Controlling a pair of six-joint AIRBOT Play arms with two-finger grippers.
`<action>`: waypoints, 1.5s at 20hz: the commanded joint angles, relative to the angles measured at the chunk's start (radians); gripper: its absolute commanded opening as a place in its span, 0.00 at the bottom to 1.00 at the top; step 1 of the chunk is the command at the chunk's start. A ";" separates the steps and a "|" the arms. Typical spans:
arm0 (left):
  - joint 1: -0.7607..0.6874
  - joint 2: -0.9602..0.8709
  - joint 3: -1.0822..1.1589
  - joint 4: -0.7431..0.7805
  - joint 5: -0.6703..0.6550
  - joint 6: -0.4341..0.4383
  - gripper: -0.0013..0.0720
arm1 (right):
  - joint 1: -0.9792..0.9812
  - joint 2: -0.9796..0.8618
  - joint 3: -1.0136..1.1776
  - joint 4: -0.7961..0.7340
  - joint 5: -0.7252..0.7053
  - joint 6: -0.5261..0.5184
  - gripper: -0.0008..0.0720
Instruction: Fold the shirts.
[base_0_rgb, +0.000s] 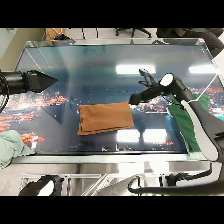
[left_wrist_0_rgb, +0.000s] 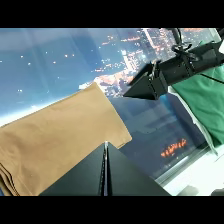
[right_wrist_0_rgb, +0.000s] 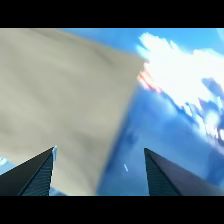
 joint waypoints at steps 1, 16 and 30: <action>-0.001 0.000 0.000 0.000 -0.004 -0.001 0.04 | -0.061 -0.095 0.000 0.080 0.101 -0.010 0.86; -0.001 0.000 -0.001 0.001 -0.004 0.000 0.04 | 0.027 -0.251 0.009 0.444 0.130 -0.199 0.04; -0.001 -0.003 -0.001 0.001 -0.011 0.002 0.04 | -0.560 0.175 0.240 0.451 0.190 -0.011 0.04</action>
